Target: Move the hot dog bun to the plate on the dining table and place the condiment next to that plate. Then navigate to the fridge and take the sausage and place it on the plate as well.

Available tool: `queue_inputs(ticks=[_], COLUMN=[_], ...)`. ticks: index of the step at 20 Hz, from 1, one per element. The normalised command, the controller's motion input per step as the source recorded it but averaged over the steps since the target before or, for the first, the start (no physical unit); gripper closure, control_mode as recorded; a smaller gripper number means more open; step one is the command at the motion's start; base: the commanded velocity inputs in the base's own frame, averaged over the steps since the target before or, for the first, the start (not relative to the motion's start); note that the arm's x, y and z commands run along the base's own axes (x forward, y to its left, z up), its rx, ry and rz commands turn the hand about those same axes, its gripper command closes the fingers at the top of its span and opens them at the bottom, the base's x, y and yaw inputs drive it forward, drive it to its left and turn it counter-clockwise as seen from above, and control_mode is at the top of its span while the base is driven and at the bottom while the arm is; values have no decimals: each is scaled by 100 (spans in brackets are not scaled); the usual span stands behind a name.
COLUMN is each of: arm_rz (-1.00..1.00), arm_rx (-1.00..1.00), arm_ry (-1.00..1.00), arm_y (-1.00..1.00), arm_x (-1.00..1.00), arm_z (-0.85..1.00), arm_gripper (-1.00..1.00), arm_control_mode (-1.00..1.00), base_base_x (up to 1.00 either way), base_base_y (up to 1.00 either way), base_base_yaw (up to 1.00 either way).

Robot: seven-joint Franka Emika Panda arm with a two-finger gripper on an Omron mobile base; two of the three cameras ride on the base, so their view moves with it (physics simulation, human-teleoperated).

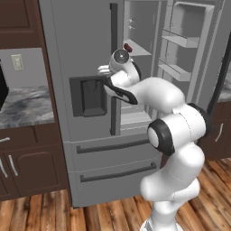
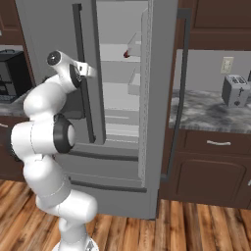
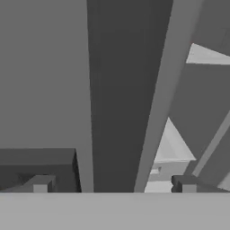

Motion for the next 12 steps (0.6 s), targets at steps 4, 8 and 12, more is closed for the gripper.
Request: queue_inputs(ticks=[4,8,12], arm_rz=[0,0,0], arm_rx=[-5,-6,-7], arm_ry=[-3,-3,-10], arm_y=[1,1,7], arm_x=[62,43,0], arm_z=[-21,-24,-10], arm_gripper=[-100,-100,100], arm_control_mode=[-100,-100,-100], base_base_x=[0,0,0], base_base_y=[0,0,0], base_base_yaw=[0,0,0])
